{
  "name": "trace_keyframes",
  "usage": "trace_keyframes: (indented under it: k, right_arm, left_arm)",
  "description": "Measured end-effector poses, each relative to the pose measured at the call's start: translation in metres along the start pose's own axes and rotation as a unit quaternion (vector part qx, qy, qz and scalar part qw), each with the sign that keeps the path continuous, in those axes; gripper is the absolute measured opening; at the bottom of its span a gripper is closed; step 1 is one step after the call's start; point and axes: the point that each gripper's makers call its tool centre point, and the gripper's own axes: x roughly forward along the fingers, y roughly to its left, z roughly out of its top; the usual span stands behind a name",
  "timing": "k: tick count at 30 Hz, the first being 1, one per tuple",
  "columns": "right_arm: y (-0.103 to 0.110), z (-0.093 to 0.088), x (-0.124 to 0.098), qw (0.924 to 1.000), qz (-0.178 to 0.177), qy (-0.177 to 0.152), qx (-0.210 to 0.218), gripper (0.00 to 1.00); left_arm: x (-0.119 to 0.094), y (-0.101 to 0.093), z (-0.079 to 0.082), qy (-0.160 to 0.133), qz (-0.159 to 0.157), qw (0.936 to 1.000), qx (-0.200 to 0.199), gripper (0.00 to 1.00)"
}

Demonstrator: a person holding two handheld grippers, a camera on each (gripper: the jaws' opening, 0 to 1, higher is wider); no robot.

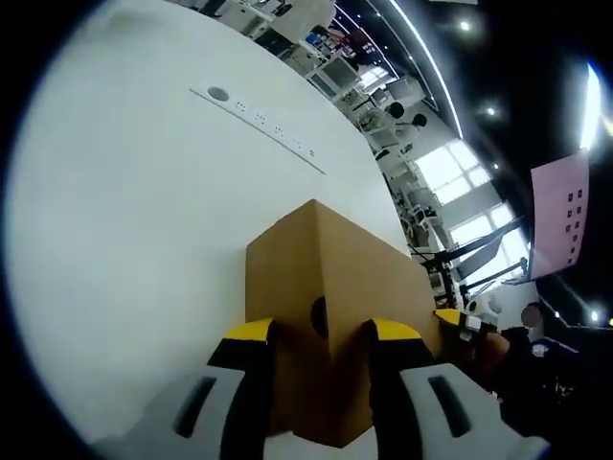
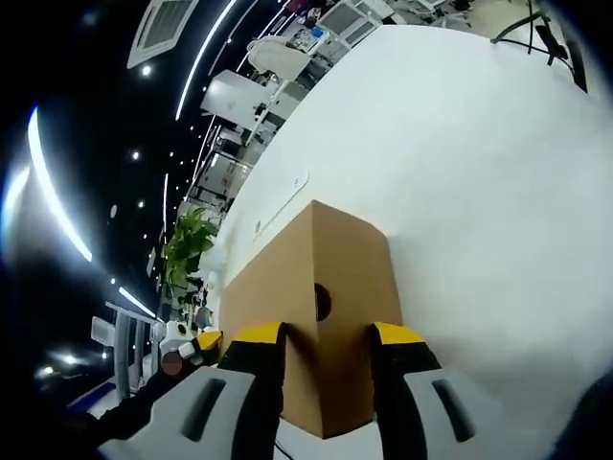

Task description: Operate the shoe box by opening the lid, removing the specified soft item, and placing it in the target area until the item is outside and the box remains undamaged.

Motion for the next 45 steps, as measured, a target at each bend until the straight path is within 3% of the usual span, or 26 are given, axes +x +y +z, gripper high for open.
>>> trace_keyframes:
  k: [24, 33, 37, 43, 45]
  right_arm:
    - [0.003, -0.002, -0.002, 1.0000, 0.003, 0.002, -0.002, 0.33]
    - [0.003, -0.002, -0.002, 1.0000, 0.005, 0.000, -0.001, 0.33]
    - [0.003, -0.002, -0.002, 1.0000, 0.007, 0.000, 0.000, 0.33]
    - [0.002, -0.002, -0.002, 0.9999, 0.012, 0.000, 0.001, 0.33]
    - [0.001, -0.001, -0.001, 0.9999, 0.012, 0.001, 0.000, 0.33]
  left_arm:
    - [0.001, 0.000, 0.002, 0.004, 0.007, 1.0000, -0.003, 0.40]
    - [0.007, 0.001, 0.001, -0.003, 0.025, 0.9997, 0.004, 0.68]
    - [0.008, 0.003, -0.002, 0.001, 0.039, 0.9991, 0.018, 0.85]
    - [0.005, -0.003, -0.008, 0.008, 0.039, 0.9991, 0.017, 0.85]
    - [0.003, -0.002, -0.005, 0.005, 0.048, 0.9984, 0.030, 0.89]
